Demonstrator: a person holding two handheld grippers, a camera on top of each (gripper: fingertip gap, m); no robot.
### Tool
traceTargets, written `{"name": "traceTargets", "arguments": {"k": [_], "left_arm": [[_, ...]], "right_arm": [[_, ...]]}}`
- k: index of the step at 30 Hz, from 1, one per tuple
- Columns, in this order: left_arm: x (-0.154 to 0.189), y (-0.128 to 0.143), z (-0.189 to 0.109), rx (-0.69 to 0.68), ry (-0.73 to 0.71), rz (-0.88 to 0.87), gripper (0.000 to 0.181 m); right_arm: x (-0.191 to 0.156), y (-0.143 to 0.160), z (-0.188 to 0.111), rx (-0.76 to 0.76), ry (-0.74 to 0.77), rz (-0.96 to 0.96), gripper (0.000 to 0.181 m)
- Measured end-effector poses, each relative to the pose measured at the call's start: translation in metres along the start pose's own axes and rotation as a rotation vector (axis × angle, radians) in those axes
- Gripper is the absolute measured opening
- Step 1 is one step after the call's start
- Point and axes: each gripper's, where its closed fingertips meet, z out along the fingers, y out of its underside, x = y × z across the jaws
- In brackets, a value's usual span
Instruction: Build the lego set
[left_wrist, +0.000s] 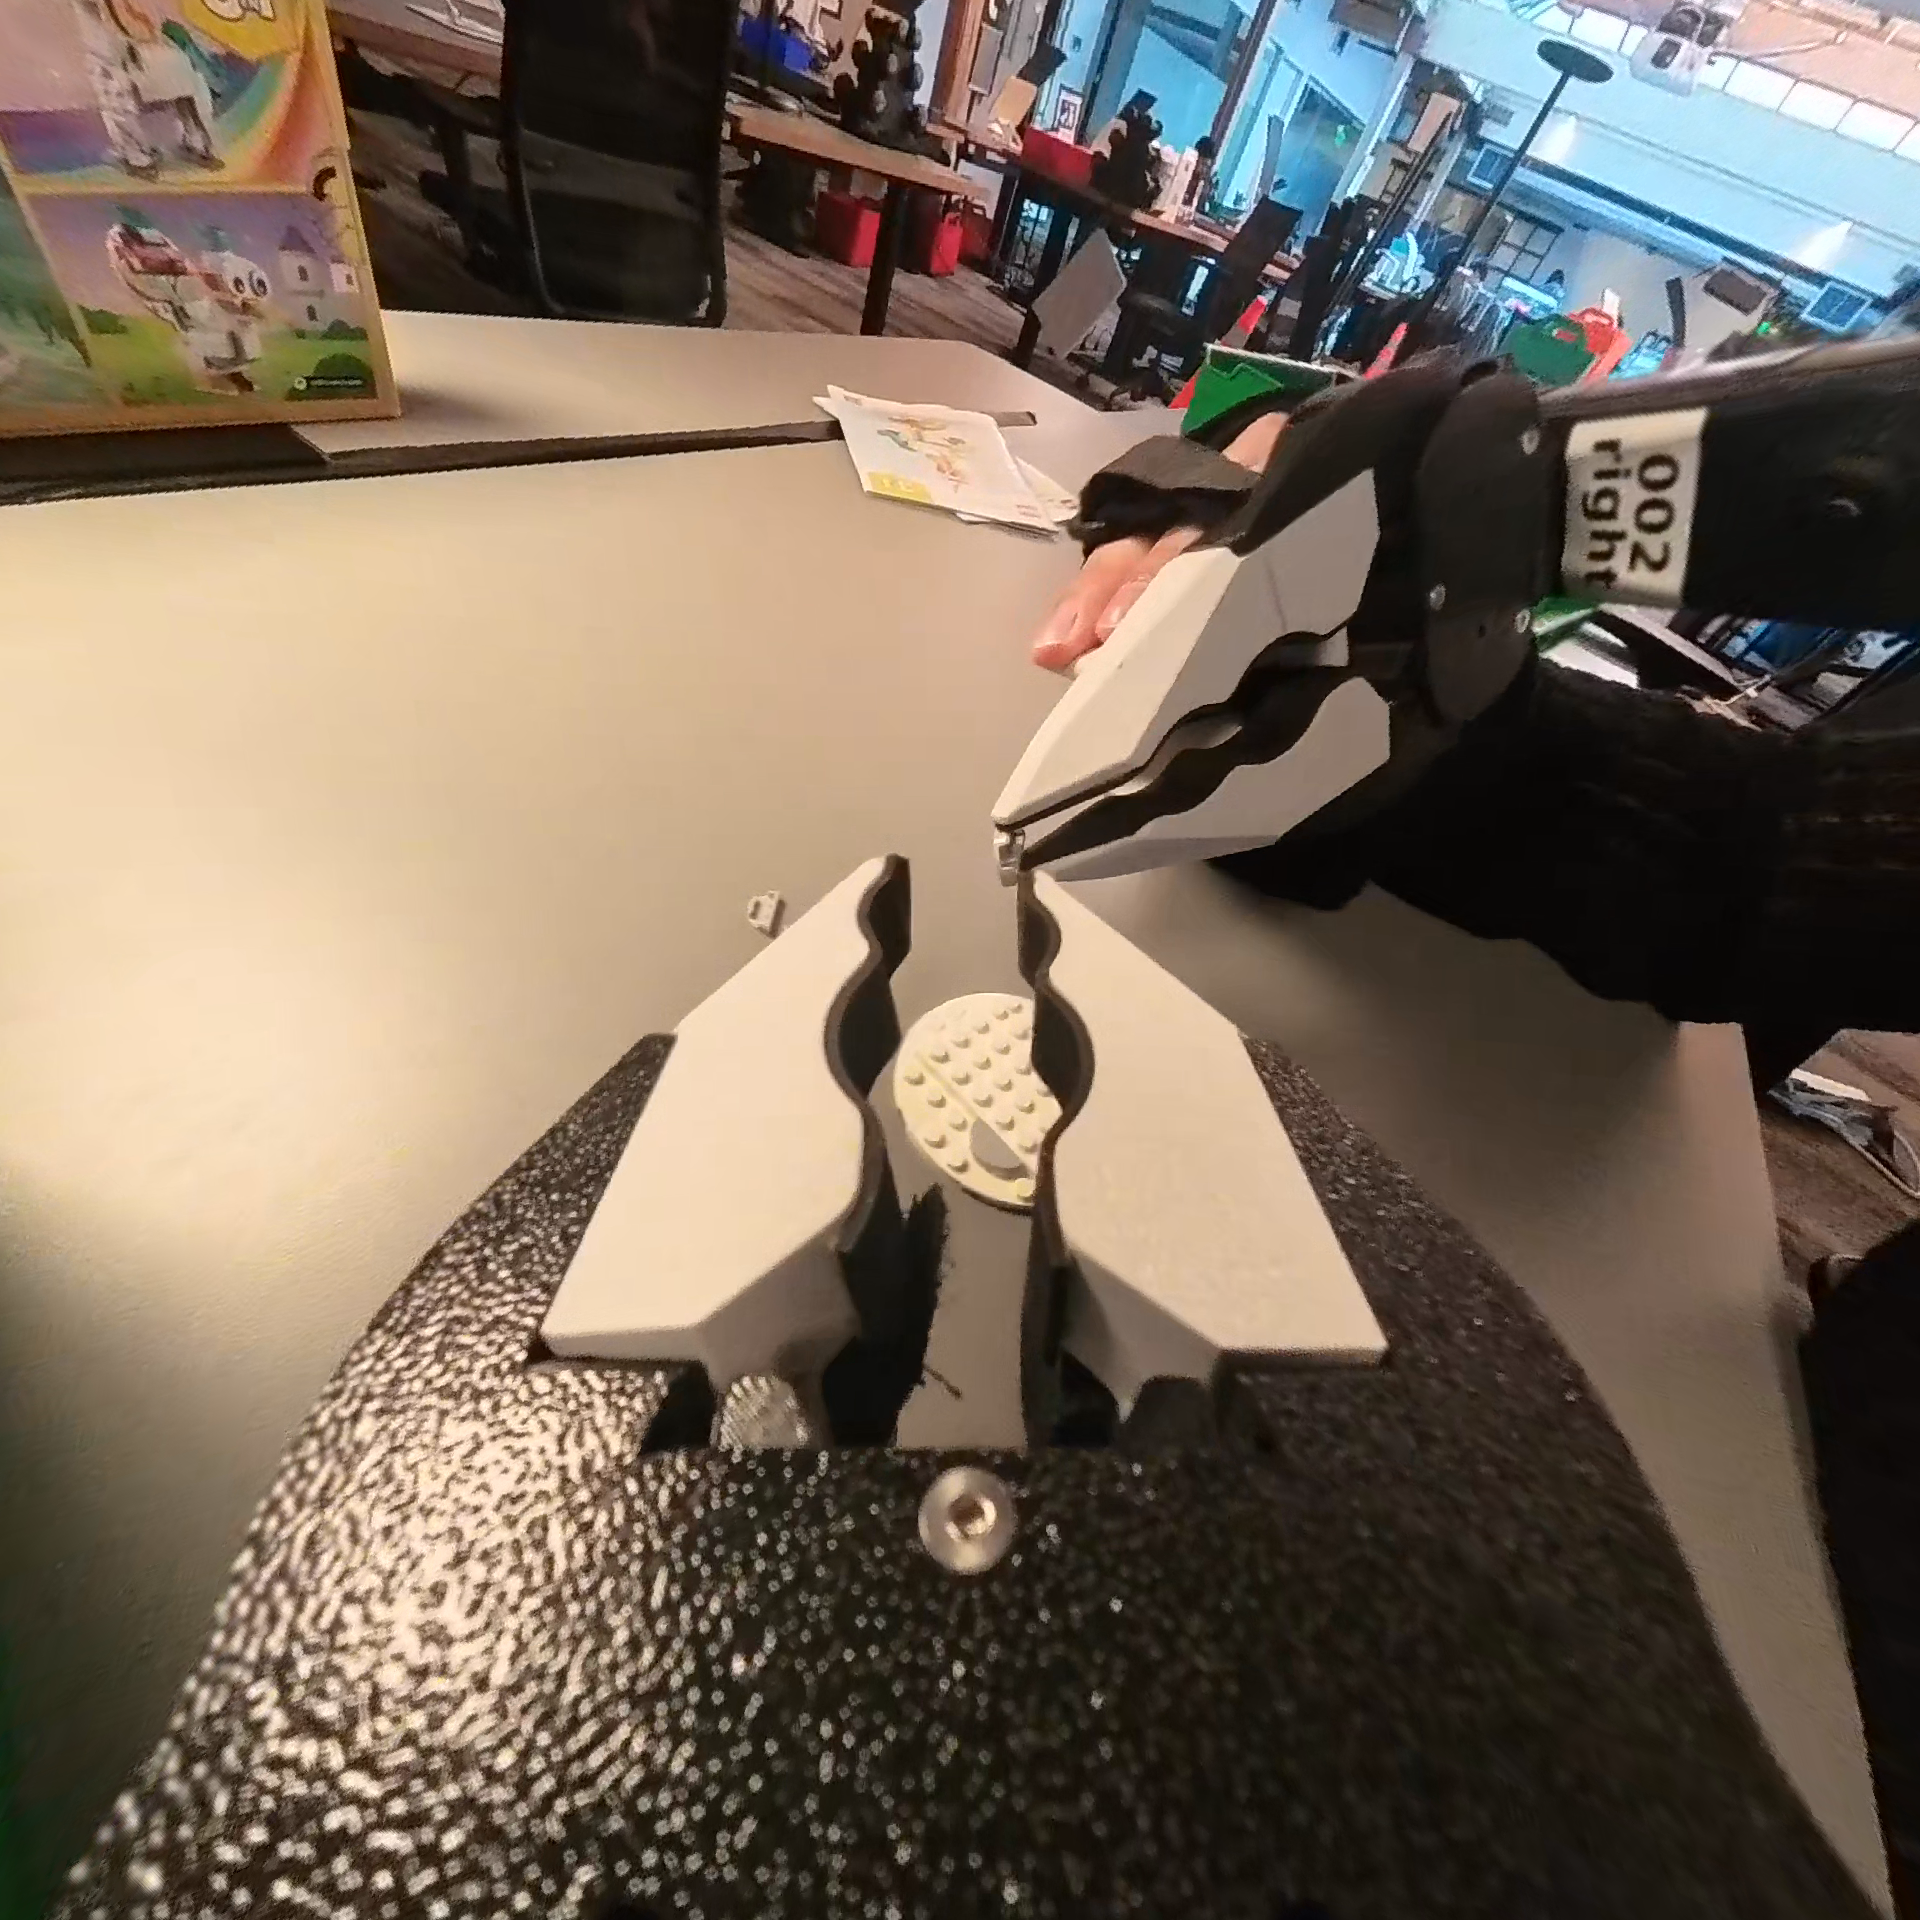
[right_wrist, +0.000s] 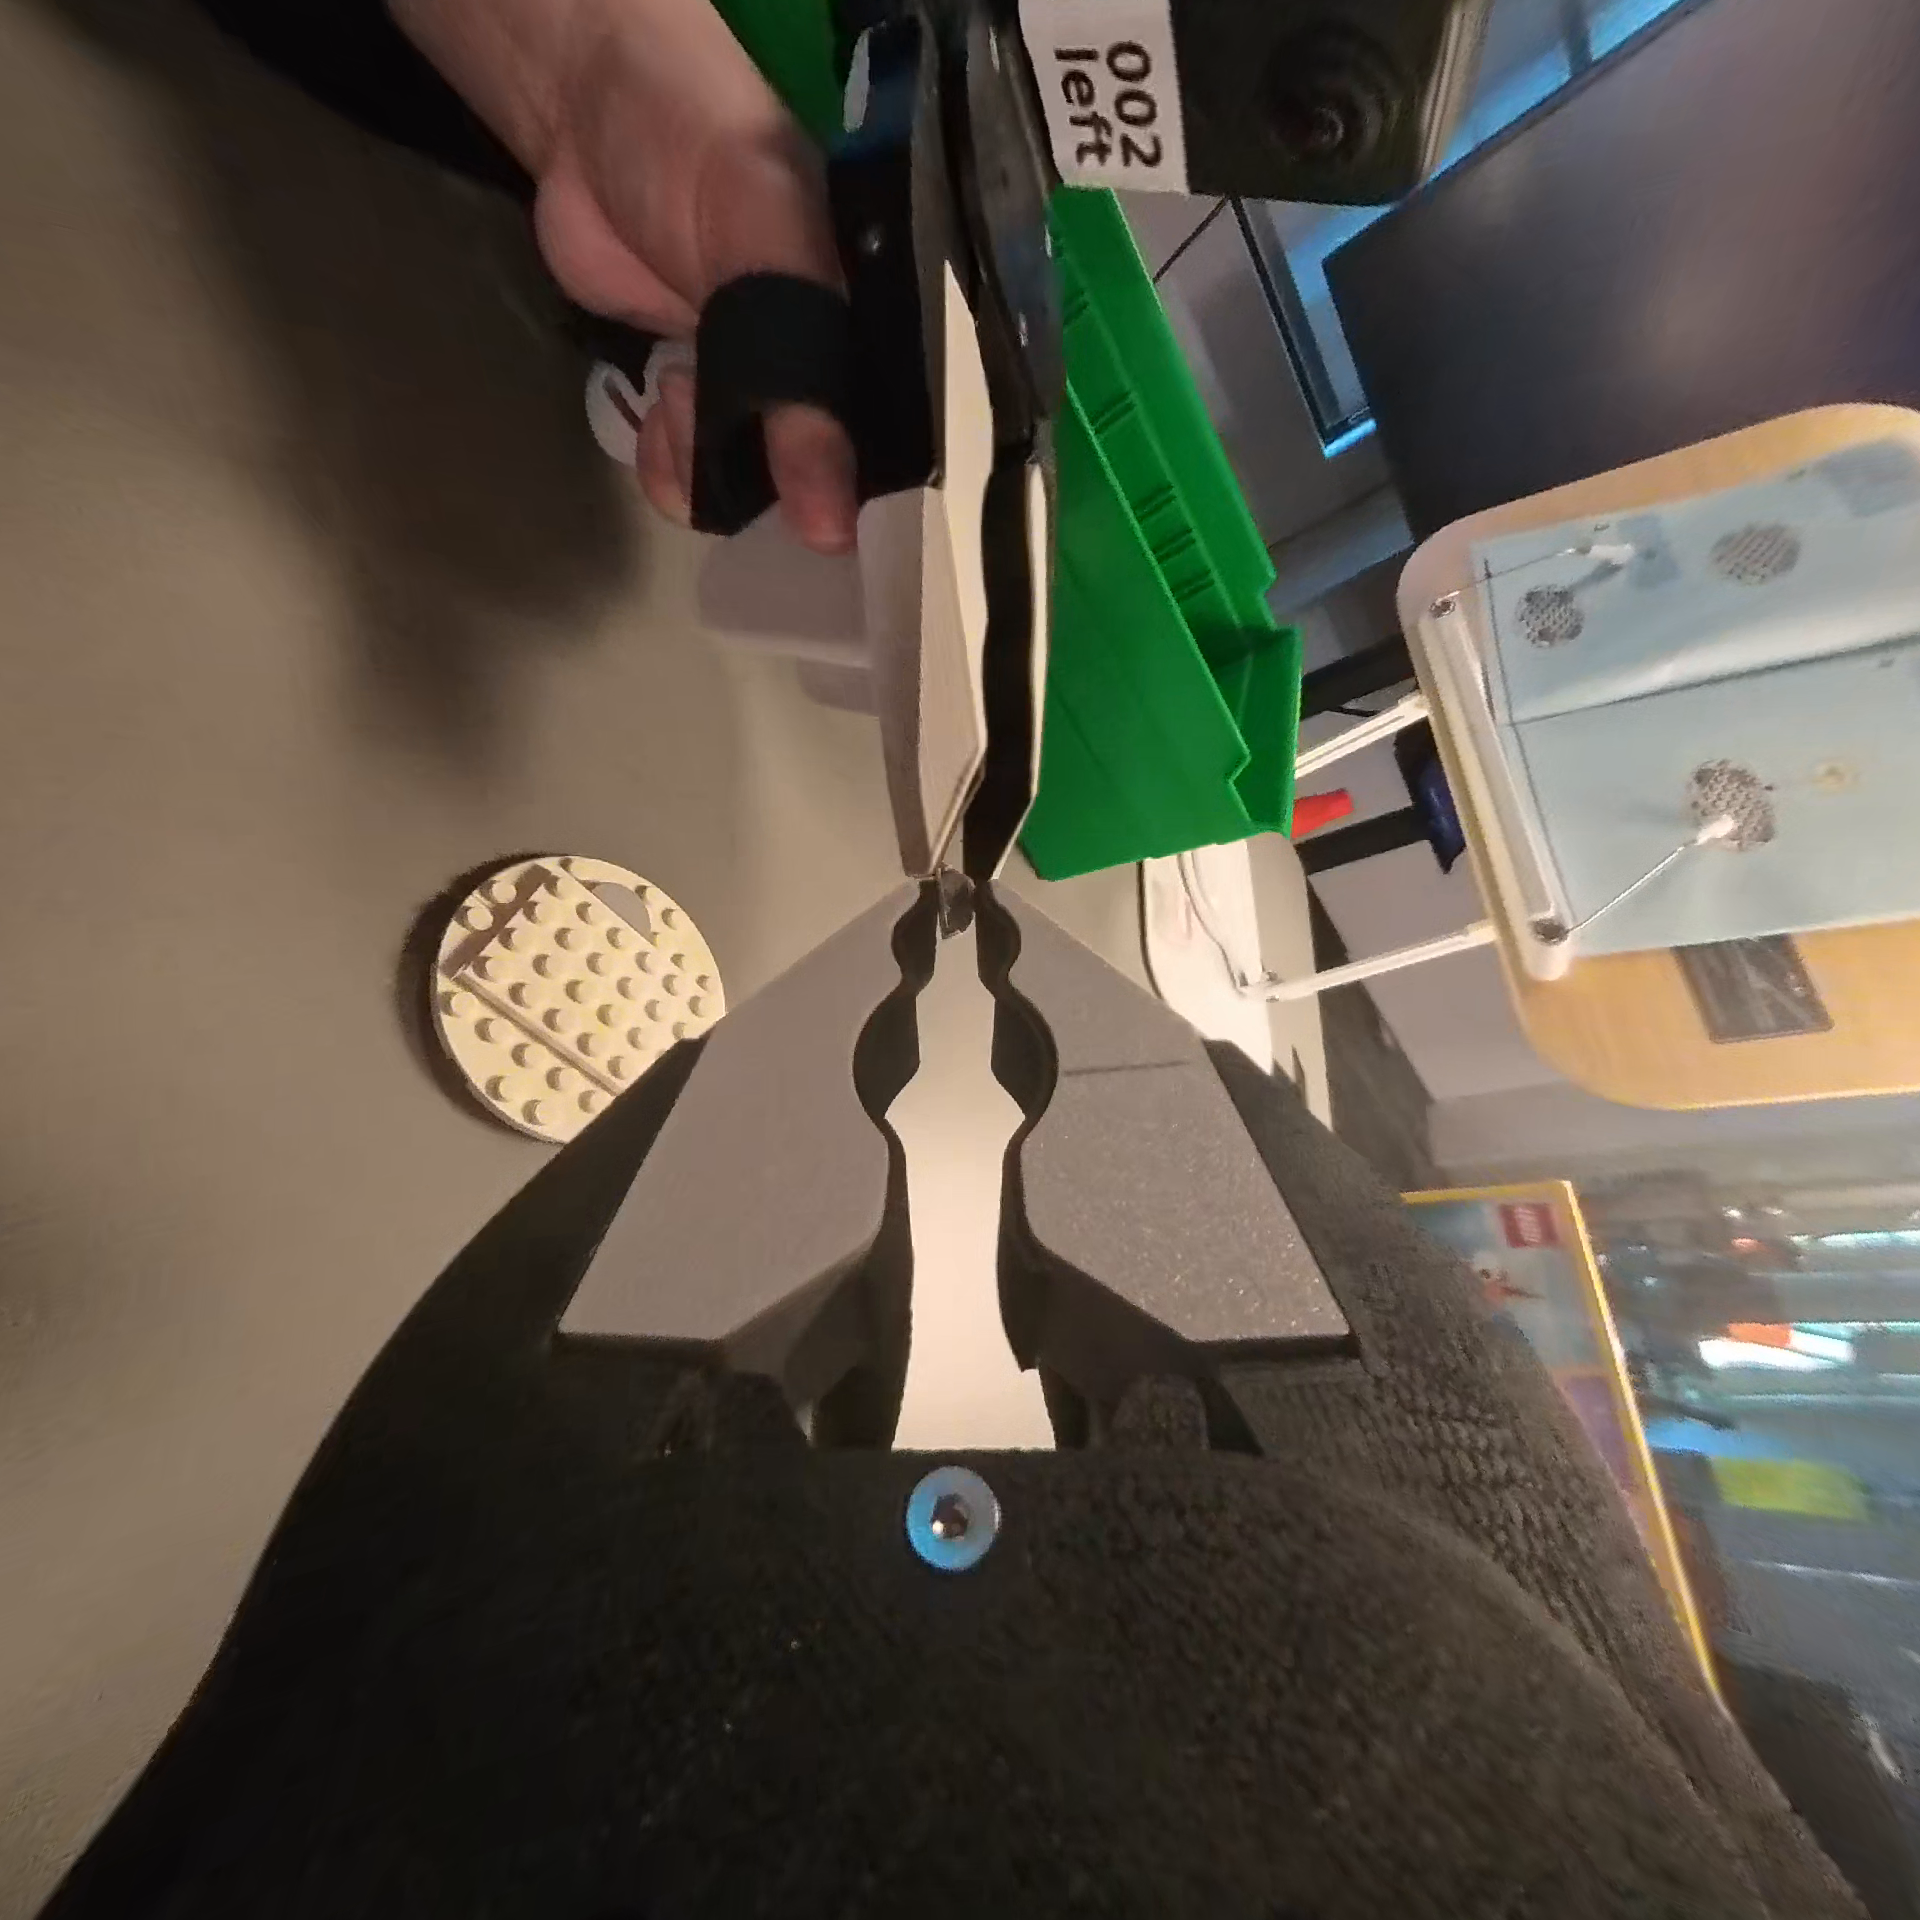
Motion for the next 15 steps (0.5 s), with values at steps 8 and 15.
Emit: {"name": "traceTargets", "arguments": {"k": [8,15], "left_arm": [[0.005,-0.003,-0.002,0.017,0.04,-0.029,0.016],[0.016,-0.007,-0.003,0.046,0.125,-0.073,0.01]], "right_arm": [[0.001,-0.005,-0.003,0.009,0.019,-0.05,0.005],[0.001,-0.01,-0.008,0.026,0.022,-0.089,0.005]]}}
